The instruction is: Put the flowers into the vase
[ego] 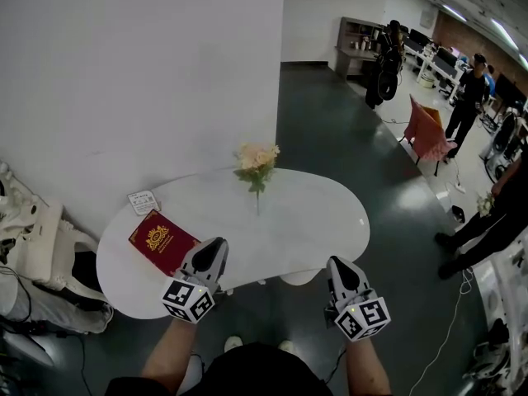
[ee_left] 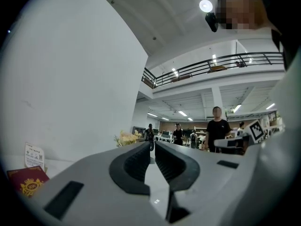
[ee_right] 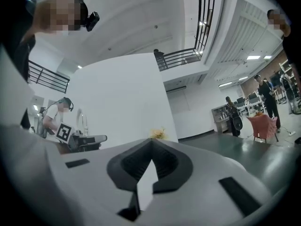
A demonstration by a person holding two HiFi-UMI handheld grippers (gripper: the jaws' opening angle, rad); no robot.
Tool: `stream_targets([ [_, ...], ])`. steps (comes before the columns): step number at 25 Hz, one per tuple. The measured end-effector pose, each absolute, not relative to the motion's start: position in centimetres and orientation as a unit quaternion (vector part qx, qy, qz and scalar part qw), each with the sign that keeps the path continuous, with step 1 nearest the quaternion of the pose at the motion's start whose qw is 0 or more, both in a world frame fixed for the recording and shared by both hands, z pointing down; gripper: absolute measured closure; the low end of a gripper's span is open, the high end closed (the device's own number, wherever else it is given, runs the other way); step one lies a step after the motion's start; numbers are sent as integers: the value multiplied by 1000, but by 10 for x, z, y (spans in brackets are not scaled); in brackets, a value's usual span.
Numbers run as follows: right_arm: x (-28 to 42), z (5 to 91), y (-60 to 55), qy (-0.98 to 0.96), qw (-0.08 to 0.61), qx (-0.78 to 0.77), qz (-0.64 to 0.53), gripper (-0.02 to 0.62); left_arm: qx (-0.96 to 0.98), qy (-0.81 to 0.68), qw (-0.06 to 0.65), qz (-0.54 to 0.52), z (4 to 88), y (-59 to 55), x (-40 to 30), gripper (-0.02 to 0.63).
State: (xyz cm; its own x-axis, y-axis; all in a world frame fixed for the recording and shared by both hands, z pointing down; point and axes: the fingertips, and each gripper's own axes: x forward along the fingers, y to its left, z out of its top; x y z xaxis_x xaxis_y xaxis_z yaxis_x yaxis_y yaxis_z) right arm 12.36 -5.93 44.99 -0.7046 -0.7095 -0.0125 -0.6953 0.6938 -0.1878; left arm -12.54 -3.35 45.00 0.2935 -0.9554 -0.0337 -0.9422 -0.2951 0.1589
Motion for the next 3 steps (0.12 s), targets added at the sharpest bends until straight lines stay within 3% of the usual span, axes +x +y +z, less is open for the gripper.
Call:
stream_targets([
  [3,128,453,-62,919,40,-382,-87,574,800,-591,71,-79,451,-37,-122,568],
])
